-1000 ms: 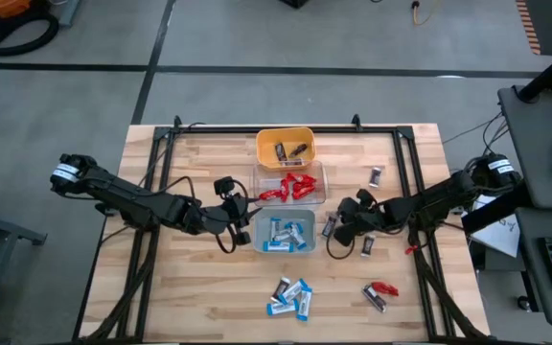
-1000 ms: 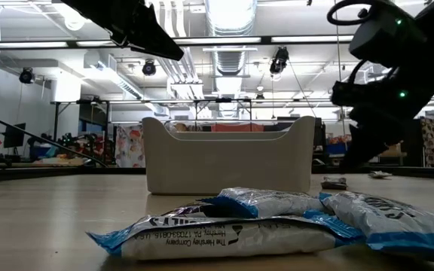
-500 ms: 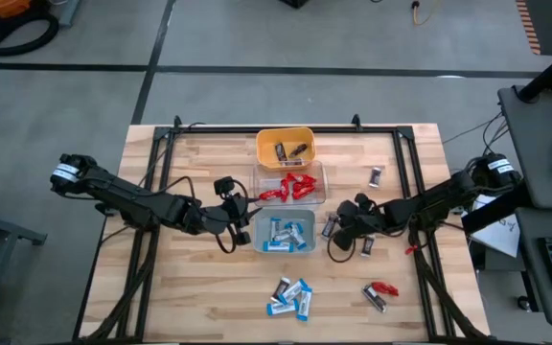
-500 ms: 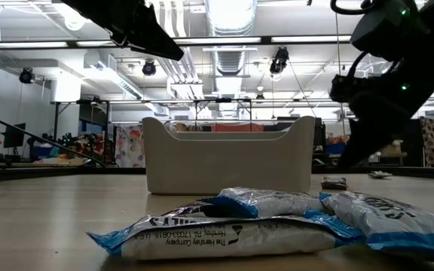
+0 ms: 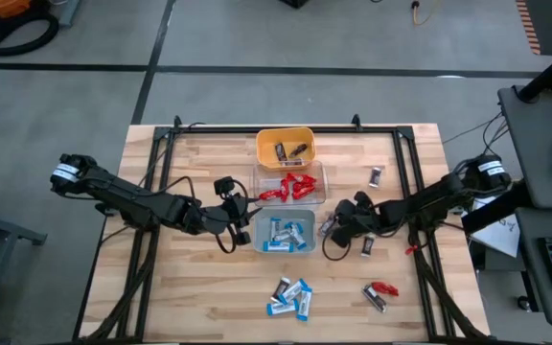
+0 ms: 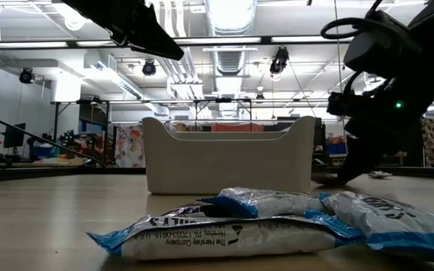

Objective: Organize candy in baskets
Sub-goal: Put the brown chocolate bar into the yellow bin

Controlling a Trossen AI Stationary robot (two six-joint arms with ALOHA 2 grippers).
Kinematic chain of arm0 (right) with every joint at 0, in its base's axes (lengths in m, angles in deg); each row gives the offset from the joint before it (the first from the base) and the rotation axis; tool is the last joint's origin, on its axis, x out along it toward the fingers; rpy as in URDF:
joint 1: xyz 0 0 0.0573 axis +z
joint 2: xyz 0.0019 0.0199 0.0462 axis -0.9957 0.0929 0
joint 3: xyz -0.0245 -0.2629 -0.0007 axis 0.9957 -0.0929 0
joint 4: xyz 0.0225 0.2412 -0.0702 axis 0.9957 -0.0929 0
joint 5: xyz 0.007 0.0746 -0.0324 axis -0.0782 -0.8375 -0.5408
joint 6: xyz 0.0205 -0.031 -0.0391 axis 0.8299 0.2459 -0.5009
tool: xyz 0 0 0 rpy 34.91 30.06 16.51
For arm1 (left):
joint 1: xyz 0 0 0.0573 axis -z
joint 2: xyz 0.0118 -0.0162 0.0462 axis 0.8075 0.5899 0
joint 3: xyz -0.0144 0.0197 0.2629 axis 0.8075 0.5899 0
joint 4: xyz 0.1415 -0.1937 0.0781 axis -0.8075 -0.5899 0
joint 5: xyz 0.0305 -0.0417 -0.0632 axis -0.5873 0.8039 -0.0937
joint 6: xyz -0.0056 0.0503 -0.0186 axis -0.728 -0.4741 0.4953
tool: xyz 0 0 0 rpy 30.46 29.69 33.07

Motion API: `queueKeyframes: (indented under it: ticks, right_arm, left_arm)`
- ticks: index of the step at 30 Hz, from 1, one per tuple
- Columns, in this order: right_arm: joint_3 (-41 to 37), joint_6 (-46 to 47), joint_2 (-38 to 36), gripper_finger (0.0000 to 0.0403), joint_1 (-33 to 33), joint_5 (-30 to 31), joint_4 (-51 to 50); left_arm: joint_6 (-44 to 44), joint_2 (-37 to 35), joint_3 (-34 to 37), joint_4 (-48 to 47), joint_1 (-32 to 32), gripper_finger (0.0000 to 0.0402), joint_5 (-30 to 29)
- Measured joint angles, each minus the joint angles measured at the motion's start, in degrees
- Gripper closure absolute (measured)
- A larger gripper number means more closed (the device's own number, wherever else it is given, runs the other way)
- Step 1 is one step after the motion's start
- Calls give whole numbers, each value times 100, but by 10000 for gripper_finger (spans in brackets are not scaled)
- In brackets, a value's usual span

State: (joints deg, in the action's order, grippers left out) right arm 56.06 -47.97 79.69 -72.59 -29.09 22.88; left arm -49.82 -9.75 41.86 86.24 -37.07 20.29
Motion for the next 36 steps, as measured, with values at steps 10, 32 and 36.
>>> queueKeyframes:
  ticks: [10, 32, 36]
  right_arm:
    - [313, 1495, -656, 394, 625, -1432, -1057]
    - [727, -3927, -649, 358, 1029, -1552, -974]
    - [683, -3615, -581, 316, 761, -1658, -985]
  left_arm:
    - [41, 0, 1, -1, 0, 311, 0]
    - [-1, 0, 1, 55, -1, 311, -2]
    - [15, 0, 1, 84, -1, 311, -2]
